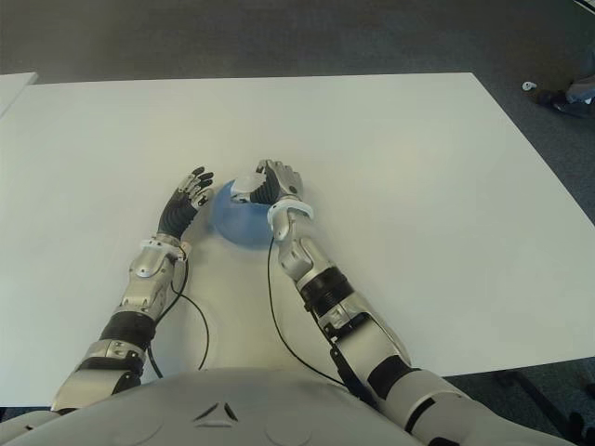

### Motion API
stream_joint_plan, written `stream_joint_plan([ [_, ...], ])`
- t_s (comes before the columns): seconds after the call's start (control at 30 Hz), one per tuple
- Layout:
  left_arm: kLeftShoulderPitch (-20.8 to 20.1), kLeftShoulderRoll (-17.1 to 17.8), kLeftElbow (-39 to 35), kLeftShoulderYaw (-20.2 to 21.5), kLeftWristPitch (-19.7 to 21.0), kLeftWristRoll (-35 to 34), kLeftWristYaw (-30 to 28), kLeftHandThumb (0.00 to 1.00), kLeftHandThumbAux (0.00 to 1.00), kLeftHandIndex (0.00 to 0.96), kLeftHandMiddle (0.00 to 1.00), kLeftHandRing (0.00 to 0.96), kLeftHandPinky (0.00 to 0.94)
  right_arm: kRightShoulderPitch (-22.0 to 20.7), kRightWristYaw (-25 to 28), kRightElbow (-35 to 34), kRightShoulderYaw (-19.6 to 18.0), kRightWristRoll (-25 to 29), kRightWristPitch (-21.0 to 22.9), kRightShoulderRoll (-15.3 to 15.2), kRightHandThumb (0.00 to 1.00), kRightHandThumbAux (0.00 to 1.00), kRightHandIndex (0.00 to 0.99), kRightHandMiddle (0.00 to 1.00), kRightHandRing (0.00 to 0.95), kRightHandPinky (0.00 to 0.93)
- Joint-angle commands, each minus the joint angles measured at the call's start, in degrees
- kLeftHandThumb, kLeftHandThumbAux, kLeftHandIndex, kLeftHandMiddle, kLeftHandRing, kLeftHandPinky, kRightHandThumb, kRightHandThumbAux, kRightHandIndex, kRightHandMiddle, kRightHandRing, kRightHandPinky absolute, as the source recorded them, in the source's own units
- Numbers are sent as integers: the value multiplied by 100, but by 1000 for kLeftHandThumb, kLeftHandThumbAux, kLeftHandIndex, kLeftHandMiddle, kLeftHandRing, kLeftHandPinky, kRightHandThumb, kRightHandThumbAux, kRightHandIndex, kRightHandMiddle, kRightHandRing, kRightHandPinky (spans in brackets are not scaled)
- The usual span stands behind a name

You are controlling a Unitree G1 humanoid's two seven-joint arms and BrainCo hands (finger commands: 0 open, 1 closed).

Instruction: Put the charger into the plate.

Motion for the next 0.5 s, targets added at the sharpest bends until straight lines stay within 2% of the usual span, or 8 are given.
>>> stream_joint_plan([
  [0.03, 90, -117, 70, 18, 266, 2, 100, 0, 540, 82, 142, 114, 66, 23, -108, 135, 61, 31, -156, 77, 1000, 664, 413, 531, 494, 423],
  [0.23, 70, -180, 95, 87, 332, -47, 176, 0, 547, 72, 138, 103, 17, 86, -340, 258, 114, 36, -312, 168, 1000, 664, 416, 534, 493, 421],
  [0.43, 74, -201, 55, 114, 349, -69, 142, 0, 571, 67, 134, 99, 28, 127, -519, 353, 118, 56, -465, 210, 1000, 664, 410, 525, 495, 422],
  [0.5, 73, -207, 41, 122, 350, -92, 99, 0, 574, 64, 128, 93, 31, 179, -553, 315, 141, 28, -519, 179, 1000, 664, 413, 533, 523, 411],
])
